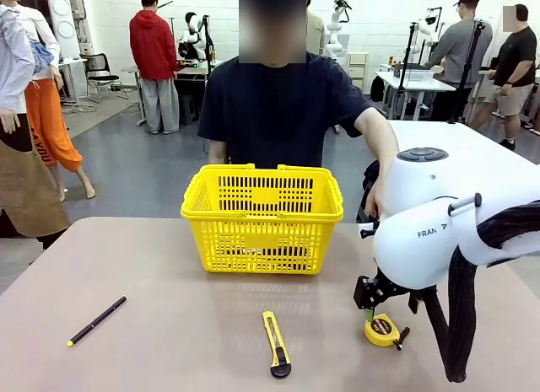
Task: Place the items the person wants into the basket.
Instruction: Pick up the item the person points to and place it in the Market Basket.
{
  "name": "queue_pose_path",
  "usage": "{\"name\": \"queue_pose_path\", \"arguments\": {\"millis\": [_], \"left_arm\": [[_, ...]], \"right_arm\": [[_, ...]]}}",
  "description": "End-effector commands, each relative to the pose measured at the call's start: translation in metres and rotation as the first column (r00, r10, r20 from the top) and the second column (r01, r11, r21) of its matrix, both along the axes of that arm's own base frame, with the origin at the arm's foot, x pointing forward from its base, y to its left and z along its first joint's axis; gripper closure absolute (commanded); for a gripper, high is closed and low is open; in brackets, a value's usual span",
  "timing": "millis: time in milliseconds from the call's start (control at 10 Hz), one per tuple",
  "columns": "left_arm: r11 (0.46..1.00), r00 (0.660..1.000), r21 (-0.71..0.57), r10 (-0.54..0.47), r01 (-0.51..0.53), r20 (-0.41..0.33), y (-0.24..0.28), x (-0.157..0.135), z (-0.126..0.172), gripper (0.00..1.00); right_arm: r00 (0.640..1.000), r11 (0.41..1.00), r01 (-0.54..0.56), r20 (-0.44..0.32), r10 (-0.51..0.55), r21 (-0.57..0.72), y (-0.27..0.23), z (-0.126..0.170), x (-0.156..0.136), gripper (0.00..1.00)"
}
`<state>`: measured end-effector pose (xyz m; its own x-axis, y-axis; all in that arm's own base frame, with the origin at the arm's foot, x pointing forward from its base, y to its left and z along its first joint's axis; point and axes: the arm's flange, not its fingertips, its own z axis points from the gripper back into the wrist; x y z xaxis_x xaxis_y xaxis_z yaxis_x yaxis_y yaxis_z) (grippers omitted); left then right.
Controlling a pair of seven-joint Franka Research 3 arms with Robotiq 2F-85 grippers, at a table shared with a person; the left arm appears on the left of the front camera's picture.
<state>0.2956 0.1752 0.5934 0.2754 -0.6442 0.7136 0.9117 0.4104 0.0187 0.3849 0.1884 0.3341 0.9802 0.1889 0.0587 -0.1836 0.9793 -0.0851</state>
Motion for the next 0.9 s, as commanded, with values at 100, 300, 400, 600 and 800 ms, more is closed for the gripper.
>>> {"name": "queue_pose_path", "arguments": {"millis": [100, 300, 400, 600, 800], "left_arm": [[1.000, 1.000, -0.017, -0.014, 0.015, 0.019, 0.001, 0.000, 0.000, 0.00], [1.000, 1.000, -0.017, -0.014, 0.015, 0.019, 0.001, 0.000, 0.000, 0.00], [1.000, 1.000, -0.017, -0.014, 0.015, 0.019, 0.001, 0.000, 0.000, 0.00], [1.000, 1.000, -0.017, -0.014, 0.015, 0.019, 0.001, 0.000, 0.000, 0.00], [1.000, 1.000, -0.017, -0.014, 0.015, 0.019, 0.001, 0.000, 0.000, 0.00]], "right_arm": [[0.998, 0.999, -0.031, 0.063, 0.032, -0.009, 0.014, -0.011, -0.011, 0.00], [0.995, 0.998, -0.060, 0.074, 0.061, -0.008, 0.017, -0.018, -0.024, 0.00], [0.994, 0.997, -0.071, 0.078, 0.071, -0.003, 0.015, -0.020, -0.026, 0.00], [0.996, 0.998, -0.069, 0.062, 0.068, 0.014, 0.011, -0.026, -0.020, 0.00], [0.995, 0.997, -0.079, 0.056, 0.078, 0.013, 0.012, -0.028, -0.019, 0.00]]}}
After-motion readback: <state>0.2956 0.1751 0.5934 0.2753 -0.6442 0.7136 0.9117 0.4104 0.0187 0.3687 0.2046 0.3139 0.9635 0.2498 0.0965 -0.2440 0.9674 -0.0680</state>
